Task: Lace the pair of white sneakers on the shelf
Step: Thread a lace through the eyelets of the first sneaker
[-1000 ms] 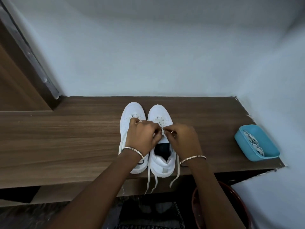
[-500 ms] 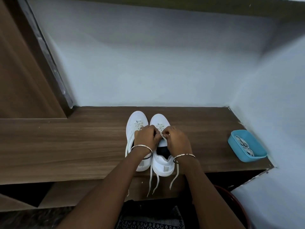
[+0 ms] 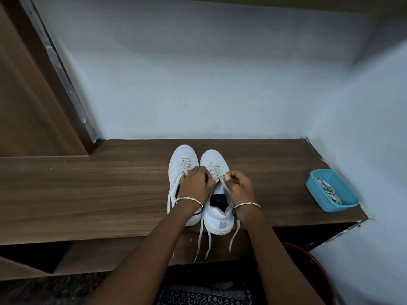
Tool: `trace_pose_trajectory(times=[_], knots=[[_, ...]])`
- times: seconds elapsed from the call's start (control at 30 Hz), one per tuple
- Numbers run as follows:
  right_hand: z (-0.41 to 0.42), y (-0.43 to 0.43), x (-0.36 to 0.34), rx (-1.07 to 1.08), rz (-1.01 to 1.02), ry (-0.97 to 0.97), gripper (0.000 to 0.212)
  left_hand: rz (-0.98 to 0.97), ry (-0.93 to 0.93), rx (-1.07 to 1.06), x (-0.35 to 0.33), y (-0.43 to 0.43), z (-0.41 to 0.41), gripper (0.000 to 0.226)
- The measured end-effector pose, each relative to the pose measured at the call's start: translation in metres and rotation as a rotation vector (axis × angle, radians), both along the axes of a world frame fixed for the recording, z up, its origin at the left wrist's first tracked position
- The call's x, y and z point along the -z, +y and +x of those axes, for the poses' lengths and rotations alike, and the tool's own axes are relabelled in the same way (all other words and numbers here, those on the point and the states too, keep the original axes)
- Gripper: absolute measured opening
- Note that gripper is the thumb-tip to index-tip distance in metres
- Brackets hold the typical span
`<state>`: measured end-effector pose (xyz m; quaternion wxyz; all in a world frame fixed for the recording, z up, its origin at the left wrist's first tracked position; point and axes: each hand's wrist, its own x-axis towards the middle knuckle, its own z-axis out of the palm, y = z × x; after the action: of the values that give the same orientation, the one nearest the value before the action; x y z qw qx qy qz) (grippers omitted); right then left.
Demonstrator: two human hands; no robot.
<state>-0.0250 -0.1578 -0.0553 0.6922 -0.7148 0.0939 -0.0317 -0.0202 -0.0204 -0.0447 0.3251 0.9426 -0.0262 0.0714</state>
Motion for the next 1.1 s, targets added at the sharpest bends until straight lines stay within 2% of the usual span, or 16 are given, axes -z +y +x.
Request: trace_pose_trajectory(times=[0.1,0.27,0.37,0.4,0.47,0.57,0.67,0.77,0.87,0.97,1.03,1.1], knots=[[-0.001,0.003,0.001,0.032,0.129,-0.04,0.013,-0.092,-0.023,0.017,0.001,0.0,-0.003,0.01],[0.003,0.004,0.005,0.106,0.228,-0.122,0.018,-0.127,-0.028,-0.003,-0.002,-0.001,-0.003,0.012],[0.009,0.002,-0.001,0.06,0.246,-0.125,0.02,-0.202,-0.013,-0.028,-0.002,-0.001,-0.001,0.014],[0.01,0.0,-0.001,0.031,0.187,-0.113,0.021,-0.239,-0.002,-0.032,-0.003,-0.001,0.0,0.014],[0.01,-0.005,0.001,-0.052,-0.056,-0.139,0.021,-0.363,0.068,-0.05,-0.005,0.001,0.0,0.015],[0.002,-0.009,0.003,-0.185,-0.412,-0.273,0.028,-0.694,0.234,-0.109,-0.016,0.005,0.001,0.028],[0.002,-0.005,0.0,-0.126,-0.624,-0.394,0.014,-0.881,0.329,-0.135,-0.033,0.008,0.0,0.03],[0.007,-0.007,-0.005,-0.022,-0.611,-0.394,0.013,-1.017,0.403,-0.182,-0.044,0.012,-0.005,0.033],[0.01,-0.014,-0.012,0.108,-0.521,-0.304,0.023,-1.289,0.397,-0.248,-0.053,0.021,-0.006,0.033],[0.01,-0.02,-0.015,0.09,-0.454,-0.247,0.013,-1.287,0.304,-0.217,-0.067,0.035,-0.008,0.035],[0.007,-0.021,-0.021,-0.059,-0.525,-0.284,0.004,-1.27,0.248,-0.145,-0.077,0.041,-0.014,0.042],[0.004,-0.017,-0.023,-0.231,-0.806,-0.29,0.02,-1.296,0.195,-0.08,-0.088,0.046,-0.025,0.054]])
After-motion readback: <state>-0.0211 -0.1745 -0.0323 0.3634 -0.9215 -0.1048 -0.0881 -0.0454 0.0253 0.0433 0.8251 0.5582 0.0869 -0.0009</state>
